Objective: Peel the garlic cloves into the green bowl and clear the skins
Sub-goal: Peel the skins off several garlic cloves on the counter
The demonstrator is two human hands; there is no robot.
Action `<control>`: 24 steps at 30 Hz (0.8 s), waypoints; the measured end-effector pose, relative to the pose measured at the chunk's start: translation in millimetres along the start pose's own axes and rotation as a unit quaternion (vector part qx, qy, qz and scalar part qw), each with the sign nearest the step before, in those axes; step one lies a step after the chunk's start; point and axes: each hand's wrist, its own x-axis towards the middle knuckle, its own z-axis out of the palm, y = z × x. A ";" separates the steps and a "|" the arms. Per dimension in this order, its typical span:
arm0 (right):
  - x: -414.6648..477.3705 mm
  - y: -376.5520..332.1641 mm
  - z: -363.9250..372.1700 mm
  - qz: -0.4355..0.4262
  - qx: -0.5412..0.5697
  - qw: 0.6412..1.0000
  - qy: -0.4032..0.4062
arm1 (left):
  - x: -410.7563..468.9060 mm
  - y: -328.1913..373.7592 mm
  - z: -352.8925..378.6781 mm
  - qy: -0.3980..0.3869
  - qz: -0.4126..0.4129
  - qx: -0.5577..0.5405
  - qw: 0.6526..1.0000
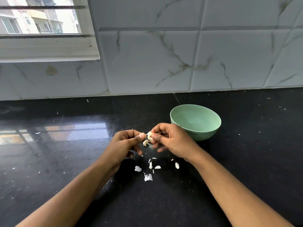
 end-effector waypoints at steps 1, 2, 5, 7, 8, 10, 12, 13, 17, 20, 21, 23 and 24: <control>0.6 0.4 -2.0 0.006 0.010 1.000 0.005 | 0.5 -0.1 -1.3 0.008 -0.001 0.000 1.000; 1.1 0.9 -3.7 0.010 0.020 1.000 0.009 | 0.9 0.5 -2.4 0.014 0.000 -0.001 1.000; 0.0 0.5 -5.4 0.026 0.053 0.998 -0.007 | -0.1 3.2 -3.6 0.012 0.014 0.002 1.000; -0.9 -0.3 -5.0 0.038 0.068 0.997 -0.023 | 0.2 2.6 -4.2 -0.004 0.030 0.030 0.999; -1.0 -0.2 -4.9 0.042 0.070 0.996 -0.025 | 0.3 2.1 -4.7 -0.015 0.041 0.057 0.997; -0.5 0.9 -5.5 0.045 0.069 0.996 -0.020 | 0.9 -0.2 -7.7 -0.030 0.076 0.148 0.986; -0.3 1.9 -6.1 0.047 0.067 0.997 -0.016 | 1.0 -1.7 -12.1 -0.051 0.126 0.284 0.949; -0.4 2.1 -6.3 0.047 0.065 0.997 -0.017 | 1.0 -2.4 -14.6 -0.065 0.151 0.355 0.921; -1.3 2.1 -6.4 0.047 0.038 0.998 -0.022 | 1.0 0.7 -22.0 -0.096 0.216 0.542 0.806; -1.7 1.3 -6.6 0.047 0.035 0.998 -0.027 | 1.7 4.0 -27.8 -0.103 0.226 0.570 0.783; -1.9 0.6 -6.8 0.047 0.036 0.998 -0.030 | 1.3 5.6 -28.7 -0.097 0.233 0.566 0.785; -1.8 0.1 -7.4 0.047 0.037 0.998 -0.032 | 0.1 7.0 -29.3 -0.092 0.234 0.542 0.802; -1.9 -0.1 -7.5 0.047 0.036 0.998 -0.032 | -0.6 7.8 -28.8 -0.097 0.232 0.530 0.810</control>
